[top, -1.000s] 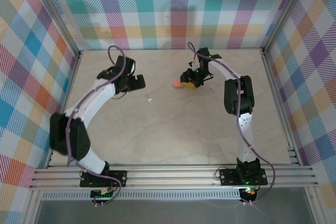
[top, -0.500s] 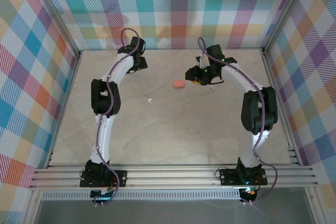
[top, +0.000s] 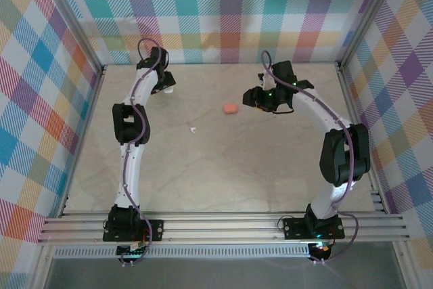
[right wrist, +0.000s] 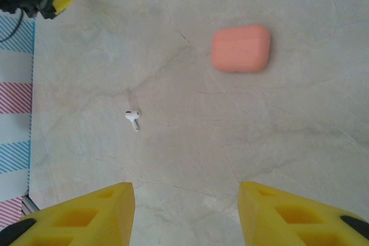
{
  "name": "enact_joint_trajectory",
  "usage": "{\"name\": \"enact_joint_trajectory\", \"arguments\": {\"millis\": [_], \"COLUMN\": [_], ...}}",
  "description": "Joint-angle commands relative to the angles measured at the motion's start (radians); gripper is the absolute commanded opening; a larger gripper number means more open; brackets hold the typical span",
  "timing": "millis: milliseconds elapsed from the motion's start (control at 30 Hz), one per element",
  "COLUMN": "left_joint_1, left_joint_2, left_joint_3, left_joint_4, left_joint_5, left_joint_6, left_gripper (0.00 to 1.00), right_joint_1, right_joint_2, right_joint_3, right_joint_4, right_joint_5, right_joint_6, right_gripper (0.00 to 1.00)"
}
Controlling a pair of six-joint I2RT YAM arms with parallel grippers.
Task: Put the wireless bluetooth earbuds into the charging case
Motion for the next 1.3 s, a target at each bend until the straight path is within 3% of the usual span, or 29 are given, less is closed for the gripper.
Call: {"name": "enact_joint_trajectory", "arguments": {"millis": [0,133,400,667,967,1267], "left_joint_1": [-0.005,-0.006,-0.007,-0.011,-0.065,-0.175], "left_joint_2": [0.037,0.055,0.048,-0.025,-0.308,-0.662], "left_joint_3": [0.038,0.041,0.026,-0.062,-0.464,-0.930], "left_joint_4": [0.005,0.003,-0.019,0.004,0.158,0.352], "left_joint_5": [0.067,0.085,0.125,0.165,0.250,0.445], "left_joint_6": [0.022,0.016,0.027,0.040,0.121,0.323], "left_gripper": [0.69,0.67,0.43,0.28,0.25,0.20], "right_joint_1": [0.003,0.004,0.004,0.004,0.002,-0.028], "right_joint_2": [-0.037,-0.046,-0.068,-0.101,-0.160,-0.211], "right_joint_3": [-0.012,-0.016,-0.031,-0.053,-0.127,-0.223], "right_joint_4": [0.032,0.035,0.045,0.048,0.089,0.146], "right_joint_5": [0.013,0.016,0.017,0.014,-0.047,-0.164], "right_joint_6": [0.019,0.025,0.029,0.029,0.083,0.167], "right_gripper": [0.51,0.51,0.51,0.51,0.52,0.52]}}
